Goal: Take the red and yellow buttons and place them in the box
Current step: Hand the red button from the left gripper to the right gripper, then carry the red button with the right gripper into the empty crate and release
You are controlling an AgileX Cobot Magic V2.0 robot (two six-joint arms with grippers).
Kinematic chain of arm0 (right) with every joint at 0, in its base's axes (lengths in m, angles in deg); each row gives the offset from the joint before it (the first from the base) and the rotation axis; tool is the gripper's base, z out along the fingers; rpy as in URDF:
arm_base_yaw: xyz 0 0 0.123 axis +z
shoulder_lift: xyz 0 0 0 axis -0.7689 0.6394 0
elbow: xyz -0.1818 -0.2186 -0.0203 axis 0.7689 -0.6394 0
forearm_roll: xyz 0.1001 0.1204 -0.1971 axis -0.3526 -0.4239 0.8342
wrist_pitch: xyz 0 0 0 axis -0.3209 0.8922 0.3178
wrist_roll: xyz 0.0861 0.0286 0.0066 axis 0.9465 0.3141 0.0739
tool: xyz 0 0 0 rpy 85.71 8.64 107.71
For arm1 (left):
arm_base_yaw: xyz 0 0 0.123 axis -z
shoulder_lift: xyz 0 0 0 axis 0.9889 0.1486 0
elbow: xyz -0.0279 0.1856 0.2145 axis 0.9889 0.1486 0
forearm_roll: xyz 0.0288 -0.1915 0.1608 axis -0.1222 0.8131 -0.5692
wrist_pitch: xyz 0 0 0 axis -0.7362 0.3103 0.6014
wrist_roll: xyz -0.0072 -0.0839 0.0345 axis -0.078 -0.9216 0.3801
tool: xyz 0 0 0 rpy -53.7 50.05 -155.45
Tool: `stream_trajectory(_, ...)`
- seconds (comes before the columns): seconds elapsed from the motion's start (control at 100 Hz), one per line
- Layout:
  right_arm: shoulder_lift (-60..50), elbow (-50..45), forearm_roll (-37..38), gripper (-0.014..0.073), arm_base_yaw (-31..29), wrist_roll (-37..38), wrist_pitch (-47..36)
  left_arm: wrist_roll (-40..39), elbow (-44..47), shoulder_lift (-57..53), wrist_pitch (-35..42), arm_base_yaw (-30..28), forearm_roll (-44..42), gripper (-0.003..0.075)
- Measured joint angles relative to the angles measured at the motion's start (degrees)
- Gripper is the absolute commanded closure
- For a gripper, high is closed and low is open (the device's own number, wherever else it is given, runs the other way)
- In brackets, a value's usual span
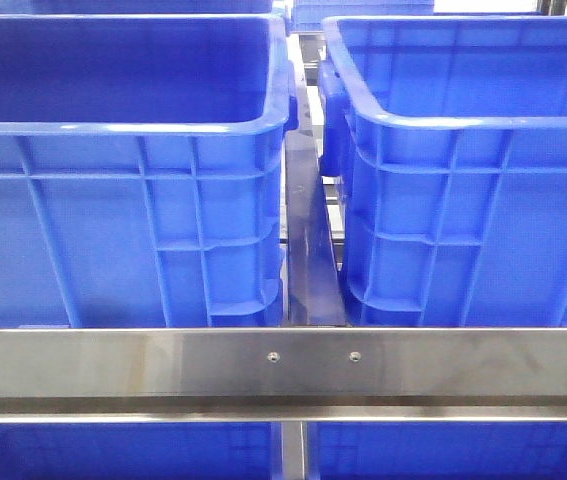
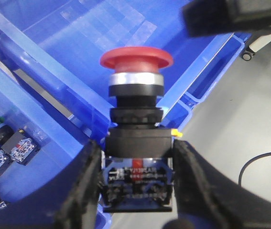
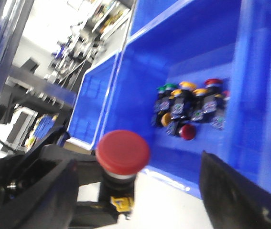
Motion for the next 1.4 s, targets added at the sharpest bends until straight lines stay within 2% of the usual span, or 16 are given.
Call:
stream_trajectory(0.24, 6.7, 4.9, -0.4, 0.0046, 6.4, -0.3, -0.1, 0.0, 0.0, 0.0, 0.0, 0.0, 0.0, 0.0739)
stream_trajectory(0.31, 8.4, 5.8, -0.4, 0.0073, 7.7, -0.4, -0.1, 0.0, 0.0, 0.0, 0.0, 0.0, 0.0, 0.0739)
stream_trajectory(0.4, 9.9, 6.6, -0.4, 0.0160, 8.7, -0.4, -0.1, 0.0, 0.0, 0.0, 0.0, 0.0, 0.0, 0.0739)
stream_trajectory(0.56, 10.7, 7.1, -0.4, 0.0398, 8.9, -0.4, -0.4, 0.0, 0.0, 0.0, 0.1, 0.0, 0.0, 0.0739)
stream_trajectory(0.64, 10.7, 7.2, -0.4, 0.0452, 8.9, -0.4, -0.4, 0.0, 0.0, 0.0, 0.1, 0.0, 0.0, 0.0739)
stream_trajectory(0.75, 10.7, 7.2, -0.4, 0.0452, 8.9, -0.4, -0.4, 0.0, 0.0, 0.0, 0.1, 0.0, 0.0, 0.0734)
stream_trajectory(0.84, 10.7, 7.2, -0.4, 0.0452, 8.9, -0.5, -0.4, 0.0, 0.0, 0.0, 0.2, 0.0, 0.0, 0.0661)
stream_trajectory(0.89, 10.7, 7.2, -0.4, 0.0452, 8.9, -0.5, -0.4, 0.0, 0.0, 0.0, 0.2, 0.0, 0.0, 0.0589)
stream_trajectory(1.01, 10.7, 7.2, -0.4, 0.0452, 8.9, -0.5, -0.4, 0.0, 0.0, 0.0, 0.2, 0.0, 0.0, 0.0355)
stream_trajectory(1.08, 10.7, 7.2, -0.4, 0.0452, 8.9, -0.5, -0.5, 0.0, 0.0, 0.0, 0.2, 0.0, 0.0, 0.0274)
stream_trajectory(1.13, 10.7, 7.2, -0.1, 0.0452, 8.9, -0.5, -0.8, 0.0, 0.0, 0.0, 0.2, 0.0, 0.0, 0.0255)
stream_trajectory(1.4, 10.7, 7.2, 1.0, 0.0452, 8.9, -0.8, -5.3, 0.1, 0.0, 0.0, 0.2, 0.0, -0.4, 0.0257)
